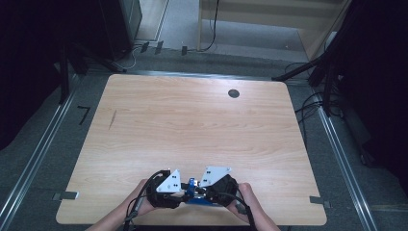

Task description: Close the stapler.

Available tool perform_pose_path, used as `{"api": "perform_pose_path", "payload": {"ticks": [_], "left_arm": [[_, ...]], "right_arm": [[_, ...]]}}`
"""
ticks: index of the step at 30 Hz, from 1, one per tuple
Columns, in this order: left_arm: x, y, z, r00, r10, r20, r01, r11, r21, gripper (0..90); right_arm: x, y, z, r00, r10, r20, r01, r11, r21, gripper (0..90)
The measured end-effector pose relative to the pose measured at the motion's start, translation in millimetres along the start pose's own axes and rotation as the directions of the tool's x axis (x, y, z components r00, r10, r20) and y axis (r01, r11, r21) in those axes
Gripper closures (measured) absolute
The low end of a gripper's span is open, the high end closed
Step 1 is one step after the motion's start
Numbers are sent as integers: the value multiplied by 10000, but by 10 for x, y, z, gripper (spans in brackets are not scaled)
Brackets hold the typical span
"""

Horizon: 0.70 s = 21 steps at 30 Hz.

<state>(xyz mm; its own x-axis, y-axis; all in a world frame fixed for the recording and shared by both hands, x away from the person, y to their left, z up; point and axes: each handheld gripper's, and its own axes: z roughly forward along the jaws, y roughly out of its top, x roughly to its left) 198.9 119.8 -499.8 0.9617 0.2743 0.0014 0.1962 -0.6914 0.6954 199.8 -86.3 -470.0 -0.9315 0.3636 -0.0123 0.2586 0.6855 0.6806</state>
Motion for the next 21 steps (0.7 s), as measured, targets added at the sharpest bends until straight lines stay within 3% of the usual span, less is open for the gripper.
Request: {"api": "perform_pose_path", "payload": {"ticks": [8, 21], "left_arm": [[-17, 14, 51, 10000, -57, -52, 56, 9999, -157, 652], [-27, 72, 124, 10000, -59, -62, 61, 9994, 336, 641]], "right_arm": [[-41, -51, -191, 9990, 396, 181, -393, 9991, -177, 807], [-174, -196, -600, 9879, 1309, 836, -1236, 9885, -870, 787]]}}
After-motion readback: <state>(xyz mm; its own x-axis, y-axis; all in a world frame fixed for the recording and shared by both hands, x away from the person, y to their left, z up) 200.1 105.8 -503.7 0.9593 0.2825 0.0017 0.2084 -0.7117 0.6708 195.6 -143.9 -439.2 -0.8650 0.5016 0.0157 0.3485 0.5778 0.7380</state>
